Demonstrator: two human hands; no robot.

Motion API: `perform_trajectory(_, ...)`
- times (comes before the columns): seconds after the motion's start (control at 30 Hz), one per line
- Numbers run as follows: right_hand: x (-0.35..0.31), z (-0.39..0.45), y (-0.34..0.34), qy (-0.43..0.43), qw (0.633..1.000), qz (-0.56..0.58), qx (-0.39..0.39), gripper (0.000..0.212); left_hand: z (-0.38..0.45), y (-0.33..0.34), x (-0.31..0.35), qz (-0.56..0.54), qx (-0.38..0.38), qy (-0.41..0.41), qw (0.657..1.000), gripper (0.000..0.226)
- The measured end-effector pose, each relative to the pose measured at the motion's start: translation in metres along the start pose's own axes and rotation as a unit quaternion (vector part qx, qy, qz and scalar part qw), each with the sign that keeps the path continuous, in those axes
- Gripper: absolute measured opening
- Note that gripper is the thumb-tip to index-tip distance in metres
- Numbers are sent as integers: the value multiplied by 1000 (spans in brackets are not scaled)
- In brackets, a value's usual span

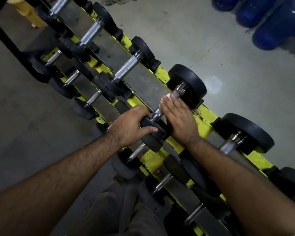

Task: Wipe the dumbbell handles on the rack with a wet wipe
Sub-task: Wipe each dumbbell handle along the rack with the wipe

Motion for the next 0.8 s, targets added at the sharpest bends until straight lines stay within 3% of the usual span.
perform_trajectory(0.07, 9, 4, -7, -39, 999, -30, -7, 62, 1, -1, -2, -8, -2, -3, 1000, 41)
perform_trajectory(0.23, 18, -2, -6, 36, 999, -20, -13, 68, 0, 3, -4, -10, -2, -2, 1000, 41)
perform_trajectory(0.37, -10, -7, 4, -113, 993, -7, -42, 66, 1, 1, -5, -15, 7, 5, 1000, 42)
perform_trajectory(0.53, 24, 1, -10, 5, 1000, -11, 1, 67, 1, 5, -9, -18, 7, 8, 1000, 45)
perform_trajectory(0.63, -20, -14, 10, -116, 992, 34, -41, 66, 2, 4, -11, -36, 13, 7, 999, 49)
perform_trajectory(0.7, -13, -11, 6, -165, 985, 25, -43, 64, 3, 3, -11, -49, 14, 16, 999, 46)
perform_trajectory(0.8, 25, 5, -11, -75, 997, -1, 4, 65, 4, 2, -13, -59, 16, 23, 998, 39)
Point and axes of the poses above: each hand's wrist, its own z-axis towards the middle knuckle, its own y-axis out of the palm, x = y × z, the point moved 8 cm from there along z, towards the middle knuckle, and after that the axes turned 2 degrees about -y, right-handed, at the moved point
